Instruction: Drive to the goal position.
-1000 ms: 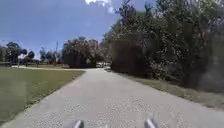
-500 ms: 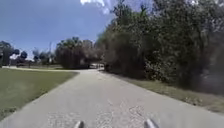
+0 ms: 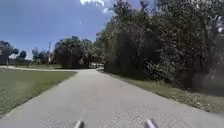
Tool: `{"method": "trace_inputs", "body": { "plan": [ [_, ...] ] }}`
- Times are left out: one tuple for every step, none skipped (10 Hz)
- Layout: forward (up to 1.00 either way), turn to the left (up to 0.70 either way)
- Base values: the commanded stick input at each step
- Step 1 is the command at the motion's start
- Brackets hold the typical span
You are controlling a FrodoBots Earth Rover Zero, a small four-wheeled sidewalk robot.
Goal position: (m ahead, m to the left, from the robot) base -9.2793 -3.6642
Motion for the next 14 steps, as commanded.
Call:
{"method": "trace_inputs", "body": {
  "plan": [
    [0.5,0.25],
    [0.5,0.25],
    [0.5,0.06],
    [0.5,0.0],
    [0.5,0.0],
    [0.5,0.0],
    [0.5,0.0],
    [0.5,0.0],
    [0.5,0.0],
    [0.5,0.0],
    [0.5,0.0],
    [0.5,0.0],
    [0.5,0.0],
    [0.5,0.0]
  ]
}}
